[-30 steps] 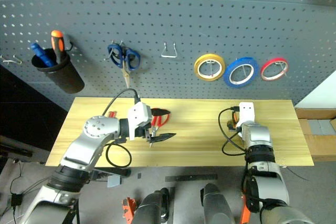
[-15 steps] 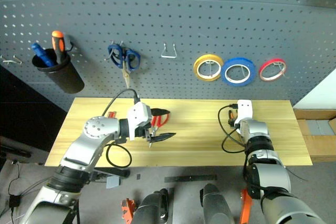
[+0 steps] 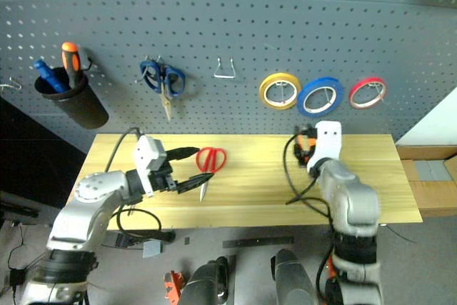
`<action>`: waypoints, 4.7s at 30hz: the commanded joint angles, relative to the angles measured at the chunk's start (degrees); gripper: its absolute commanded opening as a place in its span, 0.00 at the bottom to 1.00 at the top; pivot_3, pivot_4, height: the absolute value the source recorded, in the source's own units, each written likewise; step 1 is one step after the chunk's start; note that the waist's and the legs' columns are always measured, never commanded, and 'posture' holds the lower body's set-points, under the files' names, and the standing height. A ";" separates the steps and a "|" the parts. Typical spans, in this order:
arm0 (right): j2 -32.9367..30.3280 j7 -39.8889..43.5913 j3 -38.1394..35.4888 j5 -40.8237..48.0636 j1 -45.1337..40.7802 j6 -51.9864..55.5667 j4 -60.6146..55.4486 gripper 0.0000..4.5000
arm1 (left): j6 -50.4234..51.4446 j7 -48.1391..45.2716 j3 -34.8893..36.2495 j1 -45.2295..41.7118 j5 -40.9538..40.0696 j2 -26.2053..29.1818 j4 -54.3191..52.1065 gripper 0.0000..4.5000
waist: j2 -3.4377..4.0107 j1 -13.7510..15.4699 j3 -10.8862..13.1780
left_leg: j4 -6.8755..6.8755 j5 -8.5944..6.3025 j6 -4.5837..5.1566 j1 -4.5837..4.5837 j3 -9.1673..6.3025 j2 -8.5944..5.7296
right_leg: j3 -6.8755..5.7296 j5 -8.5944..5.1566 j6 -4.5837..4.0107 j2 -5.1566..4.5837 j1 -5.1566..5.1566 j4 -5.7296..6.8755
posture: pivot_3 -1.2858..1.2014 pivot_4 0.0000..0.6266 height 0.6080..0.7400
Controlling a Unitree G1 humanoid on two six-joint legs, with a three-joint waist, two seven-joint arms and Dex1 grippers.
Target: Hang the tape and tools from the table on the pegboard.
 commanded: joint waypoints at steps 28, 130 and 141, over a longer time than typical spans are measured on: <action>7.75 1.90 4.66 -4.51 -49.50 -46.04 42.12 0.59 | 6.28 8.87 16.62 5.72 -13.28 3.23 -12.86 0.94 | -0.49 3.61 -0.77 | -0.13 0.40 -0.34 -0.44 0.09 -0.16 | -0.41 0.26 -0.33 -0.04 -0.58 0.08 | 0.54 0.23 1.00; -16.55 23.43 24.49 -6.96 -5.79 -3.20 0.06 1.00 | 13.88 39.70 -7.00 -29.27 17.76 -24.19 55.63 0.49 | -0.14 2.99 -1.60 | -0.21 1.06 -0.61 0.23 -0.56 0.03 | -1.34 0.29 -0.48 0.39 0.42 -0.03 | 0.46 0.45 1.00; -20.66 24.61 23.10 -5.62 -6.67 -4.06 -0.38 1.00 | 7.19 35.08 -7.14 -24.39 18.27 -23.23 50.24 0.24 | -0.14 2.84 -1.60 | -0.29 1.06 -0.62 0.23 -0.55 0.01 | -1.33 0.29 -0.45 0.37 0.41 -0.10 | 0.46 0.41 1.00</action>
